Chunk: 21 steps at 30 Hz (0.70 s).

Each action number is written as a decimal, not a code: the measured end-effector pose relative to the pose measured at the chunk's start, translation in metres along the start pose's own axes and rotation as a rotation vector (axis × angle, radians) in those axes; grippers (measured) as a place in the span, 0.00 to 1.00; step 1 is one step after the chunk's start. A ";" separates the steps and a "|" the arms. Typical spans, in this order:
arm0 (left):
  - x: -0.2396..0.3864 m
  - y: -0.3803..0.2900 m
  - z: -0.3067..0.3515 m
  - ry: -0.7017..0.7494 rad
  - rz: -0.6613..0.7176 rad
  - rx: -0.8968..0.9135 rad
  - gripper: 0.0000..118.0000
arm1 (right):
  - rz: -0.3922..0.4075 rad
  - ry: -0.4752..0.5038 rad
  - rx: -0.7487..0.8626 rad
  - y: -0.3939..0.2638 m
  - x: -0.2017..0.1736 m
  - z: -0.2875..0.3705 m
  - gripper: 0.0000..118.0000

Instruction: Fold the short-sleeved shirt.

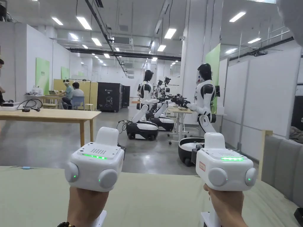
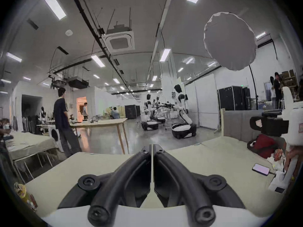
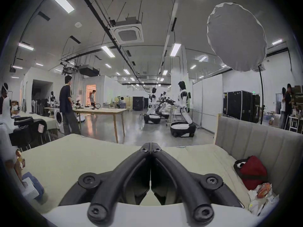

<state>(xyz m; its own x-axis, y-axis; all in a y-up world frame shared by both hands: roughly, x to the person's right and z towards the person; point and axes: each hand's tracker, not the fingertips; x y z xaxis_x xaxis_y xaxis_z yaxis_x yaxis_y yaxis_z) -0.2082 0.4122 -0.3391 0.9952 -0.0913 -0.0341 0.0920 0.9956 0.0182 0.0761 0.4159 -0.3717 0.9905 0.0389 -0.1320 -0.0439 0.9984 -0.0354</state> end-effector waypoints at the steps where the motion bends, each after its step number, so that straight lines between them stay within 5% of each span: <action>1: -0.001 0.001 0.001 0.010 -0.014 0.009 0.00 | 0.004 0.003 0.003 0.001 -0.001 0.001 0.01; 7: -0.005 0.000 0.001 0.013 0.027 -0.006 0.00 | -0.005 0.001 0.007 0.006 0.000 0.004 0.02; 9: -0.006 -0.002 0.001 0.027 0.022 -0.004 0.06 | 0.006 0.013 0.006 0.005 0.000 0.005 0.22; 11: -0.007 -0.003 0.000 0.032 0.015 -0.009 0.50 | 0.011 0.041 -0.010 0.004 0.001 0.005 0.80; 12: -0.007 -0.003 -0.001 0.032 0.011 -0.018 0.83 | 0.012 0.045 -0.017 0.002 0.001 0.005 0.96; 13: -0.009 -0.004 -0.003 0.029 0.019 -0.028 1.00 | 0.011 0.042 -0.019 -0.001 0.001 0.004 1.00; 21: -0.013 -0.005 -0.004 0.023 0.031 -0.027 1.00 | -0.031 0.001 -0.073 0.004 0.002 0.009 1.00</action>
<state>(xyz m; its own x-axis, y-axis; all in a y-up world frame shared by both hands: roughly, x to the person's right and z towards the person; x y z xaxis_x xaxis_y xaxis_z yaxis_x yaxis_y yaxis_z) -0.2212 0.4080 -0.3426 0.9966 -0.0598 -0.0567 0.0594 0.9982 -0.0076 0.0788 0.4208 -0.3630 0.9914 0.0076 -0.1306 -0.0223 0.9935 -0.1117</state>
